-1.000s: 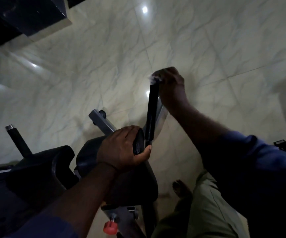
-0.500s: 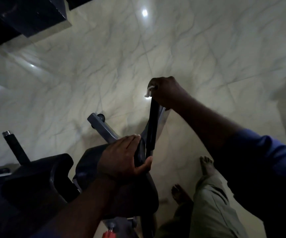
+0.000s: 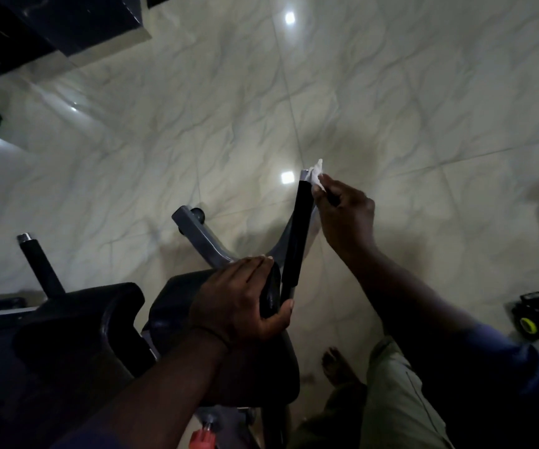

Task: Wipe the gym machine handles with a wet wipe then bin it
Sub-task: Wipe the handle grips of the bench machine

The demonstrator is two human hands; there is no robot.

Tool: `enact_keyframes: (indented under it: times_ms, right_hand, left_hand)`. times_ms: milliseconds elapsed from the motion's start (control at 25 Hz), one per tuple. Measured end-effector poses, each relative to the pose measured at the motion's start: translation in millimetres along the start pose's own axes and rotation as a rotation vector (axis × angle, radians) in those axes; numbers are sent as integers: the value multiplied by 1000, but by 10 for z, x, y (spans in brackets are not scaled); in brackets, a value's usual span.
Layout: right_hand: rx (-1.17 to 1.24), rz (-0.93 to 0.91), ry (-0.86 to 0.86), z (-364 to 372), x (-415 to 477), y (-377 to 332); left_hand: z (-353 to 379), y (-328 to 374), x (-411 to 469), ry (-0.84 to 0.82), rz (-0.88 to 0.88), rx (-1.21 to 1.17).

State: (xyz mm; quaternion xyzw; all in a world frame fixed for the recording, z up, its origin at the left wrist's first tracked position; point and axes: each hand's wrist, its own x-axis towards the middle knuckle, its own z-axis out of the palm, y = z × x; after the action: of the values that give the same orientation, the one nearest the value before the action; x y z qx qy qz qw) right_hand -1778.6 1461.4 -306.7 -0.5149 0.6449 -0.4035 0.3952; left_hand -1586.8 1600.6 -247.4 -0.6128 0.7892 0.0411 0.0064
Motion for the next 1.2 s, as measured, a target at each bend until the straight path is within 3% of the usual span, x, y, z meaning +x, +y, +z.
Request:
enact_keyframes:
  times_ms: [160, 360, 400, 440, 480, 520, 560, 640, 800, 1000, 1120, 1200]
  right_hand:
    - [-176, -455, -151, 97, 195, -6]
    - [-610, -657, -511, 160, 667, -128]
    - [-532, -479, -555, 177, 723, -184]
    - [-286, -161, -550, 194, 746, -223]
    - [89, 170, -526, 224, 727, -230]
    - [432, 339, -448, 271, 666, -187]
    - [680, 388, -369, 309, 571, -128]
    - [894, 360, -206, 366, 344, 42]
    - [850, 391, -40, 305, -53, 340]
    - [329, 330, -152, 242, -881, 620]
    - [387, 378, -122, 223, -763, 549]
    - [586, 383, -43, 235, -312, 437]
  left_hand:
    - [2, -10, -4, -16, -10, -1]
    - [-5, -31, -7, -98, -19, 32]
    - [-1, -32, -8, -104, -21, 29]
    - [4, -32, -6, -99, -21, 25]
    - [13, -35, -4, -84, -22, 18]
    - [18, -37, -1, -66, -21, 9]
    - [23, -37, -2, -53, -20, -1]
    - [31, -26, -9, -30, -22, -16]
    - [36, -20, -3, -16, -26, -18]
    - [23, 0, -13, -25, -38, -20]
    - [-11, 15, -10, -9, -35, -26]
    - [-34, 23, 9, -42, -43, -20]
